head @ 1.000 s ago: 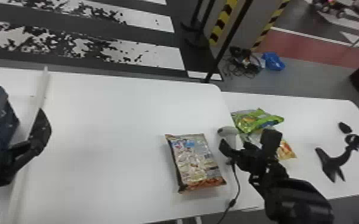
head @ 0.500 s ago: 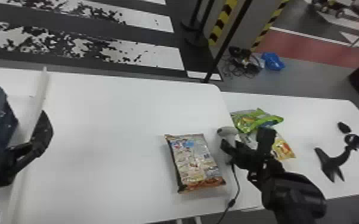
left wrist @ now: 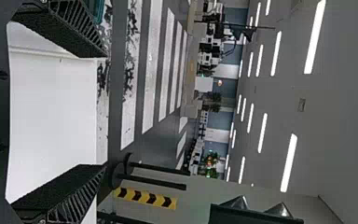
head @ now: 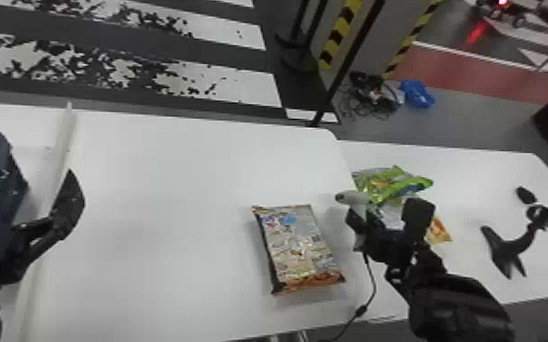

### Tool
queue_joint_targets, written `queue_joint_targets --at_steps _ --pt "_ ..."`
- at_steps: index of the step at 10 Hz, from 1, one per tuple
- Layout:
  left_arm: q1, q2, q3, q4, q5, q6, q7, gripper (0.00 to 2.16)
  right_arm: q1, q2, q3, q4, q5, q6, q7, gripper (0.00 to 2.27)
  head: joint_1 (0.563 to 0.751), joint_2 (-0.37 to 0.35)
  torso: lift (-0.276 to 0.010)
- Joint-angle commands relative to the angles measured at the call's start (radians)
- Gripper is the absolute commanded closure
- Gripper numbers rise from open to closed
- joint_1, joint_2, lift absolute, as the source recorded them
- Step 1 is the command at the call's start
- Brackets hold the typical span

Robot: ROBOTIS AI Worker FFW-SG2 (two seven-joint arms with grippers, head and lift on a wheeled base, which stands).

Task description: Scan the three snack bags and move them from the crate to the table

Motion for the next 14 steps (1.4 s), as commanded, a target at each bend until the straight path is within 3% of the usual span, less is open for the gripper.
queue_joint_targets --at_steps 1,3,6,8,14 --pt "0.003 0.0 -0.001 -0.001 0.0 0.0 0.0 0.02 0.085 0.0 -0.051 -0.151 -0.057 0.091 0.006 2.23 0.695 -0.35 -0.062" --pt "0.003 0.0 -0.007 -0.001 0.0 -0.003 -0.003 0.02 0.251 0.018 -0.166 -0.406 -0.195 0.272 0.062 2.24 0.695 -0.35 -0.062" --pt "0.007 -0.001 -0.008 0.0 0.0 -0.003 -0.006 0.02 0.397 0.094 -0.238 -0.596 -0.288 0.416 0.157 2.24 0.695 -0.35 -0.062" --pt "0.01 -0.001 -0.015 -0.001 0.0 -0.003 -0.006 0.02 0.415 0.112 -0.227 -0.621 -0.298 0.453 0.185 2.24 0.695 -0.35 -0.062" --pt "0.026 -0.001 -0.013 -0.014 0.0 -0.009 -0.006 0.02 0.363 0.106 -0.132 -0.555 -0.235 0.434 0.187 2.24 0.695 -0.301 -0.062"
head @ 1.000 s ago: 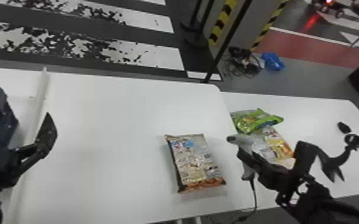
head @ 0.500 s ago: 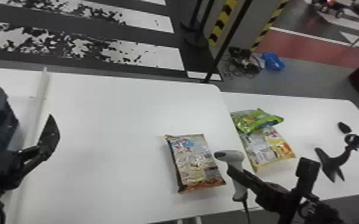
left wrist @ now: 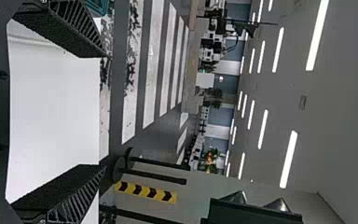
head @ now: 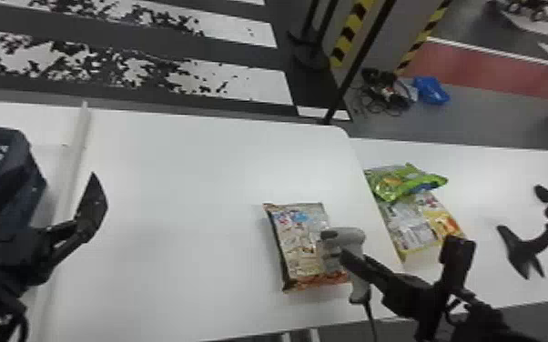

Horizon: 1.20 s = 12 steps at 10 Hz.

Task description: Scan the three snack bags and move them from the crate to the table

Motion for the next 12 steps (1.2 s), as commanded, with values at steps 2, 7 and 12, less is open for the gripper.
queue_joint_targets --at_steps 2,7,12 --pt "-0.002 -0.002 0.001 0.0 -0.002 0.0 -0.001 0.02 0.001 -0.002 0.009 0.018 0.006 -0.006 0.014 2.24 0.695 -0.29 -0.062" --pt "-0.003 0.0 0.001 -0.002 -0.002 0.003 -0.002 0.02 -0.032 -0.01 -0.014 -0.009 -0.02 0.046 0.011 2.24 0.695 -0.28 -0.062" --pt "-0.003 0.001 -0.008 -0.009 -0.012 0.006 -0.002 0.02 -0.281 -0.096 -0.003 0.345 0.092 -0.187 0.007 2.24 0.695 -0.347 -0.062"
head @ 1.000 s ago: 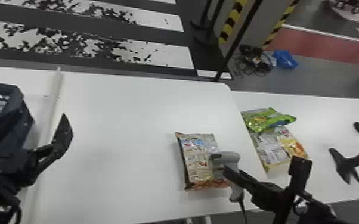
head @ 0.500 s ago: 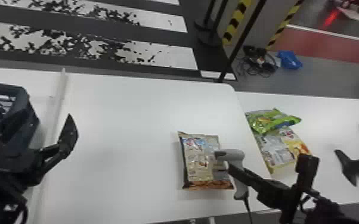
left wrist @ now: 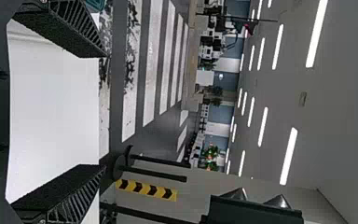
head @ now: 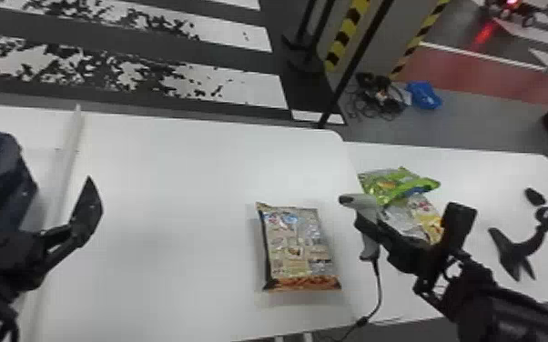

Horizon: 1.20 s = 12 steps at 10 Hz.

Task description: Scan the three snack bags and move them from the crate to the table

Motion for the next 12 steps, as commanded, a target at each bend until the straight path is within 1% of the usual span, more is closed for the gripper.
queue_joint_targets --at_steps 1,3,5,6,7,8,9,10,11,12 --pt "0.003 0.002 0.001 -0.004 -0.004 0.0 0.001 0.02 -0.075 -0.029 0.026 0.149 0.035 -0.087 -0.001 2.24 0.695 -0.35 -0.062" --pt "0.011 0.002 0.009 -0.004 -0.005 0.003 0.0 0.02 -0.148 -0.058 0.071 0.307 0.094 -0.185 0.0 2.24 0.695 -0.35 -0.062" --pt "0.009 0.002 0.011 -0.004 -0.005 0.0 0.0 0.02 -0.198 -0.067 0.107 0.389 0.166 -0.216 -0.001 2.23 0.695 -0.35 -0.062" --pt "0.009 0.0 0.009 -0.003 -0.005 0.0 0.0 0.02 -0.213 -0.07 0.117 0.417 0.19 -0.222 -0.007 2.15 0.695 -0.35 -0.062" --pt "0.008 0.0 0.009 -0.003 -0.005 0.0 0.0 0.02 -0.215 -0.072 0.127 0.425 0.206 -0.243 -0.032 1.82 0.695 -0.35 -0.062" --pt "0.008 0.0 0.009 -0.003 -0.005 0.0 -0.002 0.02 -0.212 -0.072 0.127 0.423 0.207 -0.246 -0.032 0.63 0.695 -0.35 -0.062" --pt "0.006 0.002 0.009 -0.003 -0.005 0.0 0.0 0.02 -0.195 -0.072 0.129 0.399 0.206 -0.246 -0.033 0.0 0.695 -0.35 -0.062" --pt "0.006 0.0 0.009 -0.003 -0.005 0.0 -0.002 0.02 -0.172 -0.069 0.129 0.357 0.201 -0.243 -0.04 0.01 0.695 -0.35 -0.062" --pt "0.006 0.0 0.008 -0.003 -0.005 0.0 -0.002 0.02 -0.137 -0.066 0.118 0.3 0.173 -0.231 -0.04 0.06 0.695 -0.35 -0.062" --pt "0.006 0.002 0.008 -0.003 -0.005 0.0 0.0 0.02 -0.075 -0.066 0.103 0.205 0.103 -0.204 -0.038 0.06 0.695 -0.35 -0.062"
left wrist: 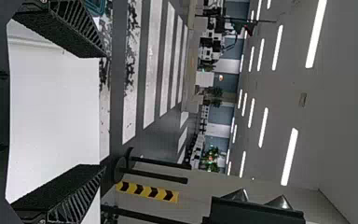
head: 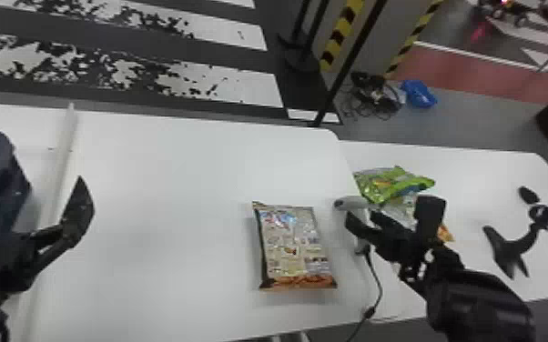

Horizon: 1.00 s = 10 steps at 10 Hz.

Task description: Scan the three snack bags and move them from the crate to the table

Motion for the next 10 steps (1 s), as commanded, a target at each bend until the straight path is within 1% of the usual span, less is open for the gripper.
queue_joint_targets --at_steps 1,2,3,4,5,6,8,10 --pt "0.0 0.001 0.0 0.0 0.0 0.0 0.0 0.02 0.072 0.0 -0.04 -0.161 -0.09 0.199 0.04 0.08 0.695 -0.35 -0.062" --pt "0.002 0.0 -0.002 0.0 -0.008 0.0 0.002 0.02 0.09 0.002 -0.063 -0.236 -0.135 0.389 0.063 0.13 0.695 -0.35 -0.062" --pt "0.002 -0.002 -0.005 0.0 -0.011 0.0 0.002 0.02 0.095 0.002 -0.089 -0.271 -0.192 0.537 0.094 0.16 0.695 -0.35 -0.062" --pt "0.002 0.0 -0.006 -0.002 -0.011 -0.003 0.002 0.02 0.081 -0.001 -0.109 -0.273 -0.253 0.653 0.126 0.17 0.695 -0.349 -0.062" --pt "0.003 0.0 -0.008 -0.003 -0.011 -0.003 0.0 0.02 0.064 -0.003 -0.112 -0.271 -0.258 0.705 0.132 0.17 0.695 -0.331 -0.062" --pt "0.008 0.0 -0.008 -0.008 -0.012 -0.003 0.0 0.02 0.049 -0.004 -0.106 -0.25 -0.253 0.715 0.139 0.17 0.695 -0.325 -0.062" --pt "0.011 0.001 -0.008 -0.009 -0.014 -0.006 0.0 0.02 0.003 -0.006 -0.083 -0.162 -0.262 0.73 0.201 0.17 0.695 -0.312 -0.062" --pt "0.012 0.001 -0.009 -0.009 -0.015 -0.003 -0.001 0.02 -0.054 -0.015 -0.026 -0.053 -0.222 0.65 0.313 0.17 0.695 -0.288 -0.062"
